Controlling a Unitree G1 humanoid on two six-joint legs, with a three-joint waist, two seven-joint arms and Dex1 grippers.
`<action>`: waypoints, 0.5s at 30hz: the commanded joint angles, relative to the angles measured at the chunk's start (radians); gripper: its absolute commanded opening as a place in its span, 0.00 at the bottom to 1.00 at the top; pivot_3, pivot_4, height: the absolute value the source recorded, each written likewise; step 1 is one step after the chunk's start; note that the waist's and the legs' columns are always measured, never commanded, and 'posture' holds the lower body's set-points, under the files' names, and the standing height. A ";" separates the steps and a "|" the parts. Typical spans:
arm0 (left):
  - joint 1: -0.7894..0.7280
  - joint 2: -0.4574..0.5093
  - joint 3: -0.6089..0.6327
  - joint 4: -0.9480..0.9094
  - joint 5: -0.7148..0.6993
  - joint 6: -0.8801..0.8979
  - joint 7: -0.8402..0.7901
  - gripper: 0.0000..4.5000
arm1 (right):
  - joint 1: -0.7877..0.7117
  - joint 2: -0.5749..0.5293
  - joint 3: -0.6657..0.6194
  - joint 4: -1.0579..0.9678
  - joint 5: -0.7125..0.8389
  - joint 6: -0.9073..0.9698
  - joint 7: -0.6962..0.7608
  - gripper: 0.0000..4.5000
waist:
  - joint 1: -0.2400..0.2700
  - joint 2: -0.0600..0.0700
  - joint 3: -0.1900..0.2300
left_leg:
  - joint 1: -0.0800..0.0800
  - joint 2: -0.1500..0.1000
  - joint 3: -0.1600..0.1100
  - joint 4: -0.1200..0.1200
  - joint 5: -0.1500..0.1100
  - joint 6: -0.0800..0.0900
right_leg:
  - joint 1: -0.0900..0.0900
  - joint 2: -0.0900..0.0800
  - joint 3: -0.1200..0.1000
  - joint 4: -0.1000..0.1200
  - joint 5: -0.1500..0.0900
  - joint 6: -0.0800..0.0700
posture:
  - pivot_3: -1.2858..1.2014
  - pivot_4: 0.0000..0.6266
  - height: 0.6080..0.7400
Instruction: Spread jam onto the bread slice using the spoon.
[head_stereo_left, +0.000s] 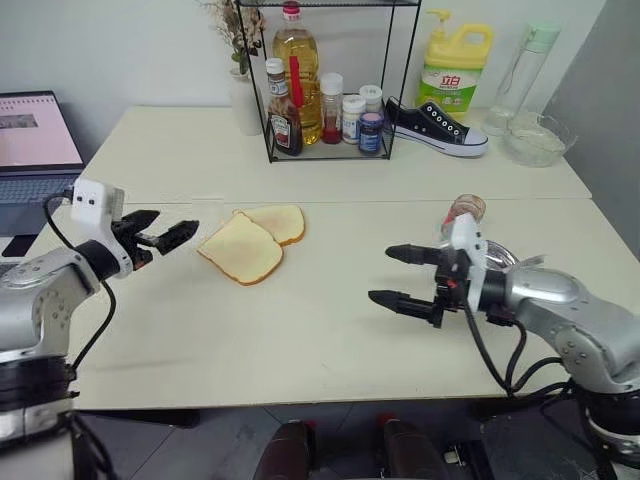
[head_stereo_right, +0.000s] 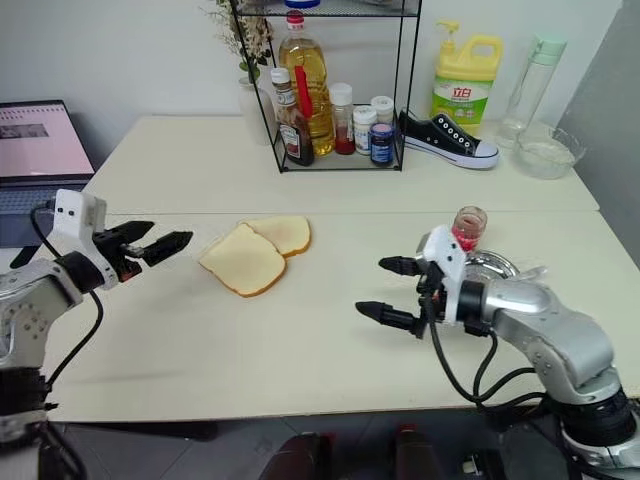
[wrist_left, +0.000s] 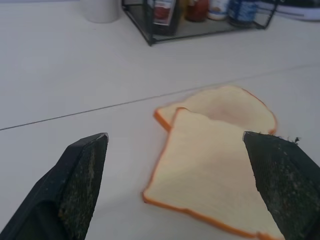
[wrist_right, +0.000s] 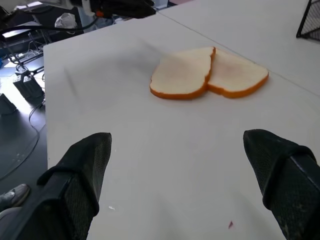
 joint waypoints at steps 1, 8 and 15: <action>-0.074 -0.044 -0.040 0.119 0.046 -0.075 -0.002 1.00 | -0.077 0.059 0.036 -0.001 -0.001 -0.025 0.018 1.00 | -0.001 0.000 0.000 | 0.000 0.000 0.000 0.000 0.000 0.000 | 0.000 0.000 0.000 0.000 0.000 0.000 | 0.52 0.24 1.00; -0.182 -0.112 -0.099 0.410 0.119 -0.166 -0.043 1.00 | -0.129 0.109 0.111 0.009 -0.077 -0.065 0.027 1.00 | -0.005 -0.003 -0.002 | -0.001 0.000 -0.001 0.001 0.000 0.000 | -0.001 0.000 -0.002 0.000 0.000 0.000 | 0.52 0.24 1.00; -0.198 -0.153 -0.107 0.500 0.124 -0.177 -0.102 0.87 | -0.126 0.119 0.104 -0.013 -0.086 -0.050 0.019 1.00 | -0.003 -0.003 -0.002 | -0.001 0.000 -0.001 0.001 0.000 0.000 | -0.002 0.000 -0.001 0.001 0.000 0.000 | 0.52 0.24 1.00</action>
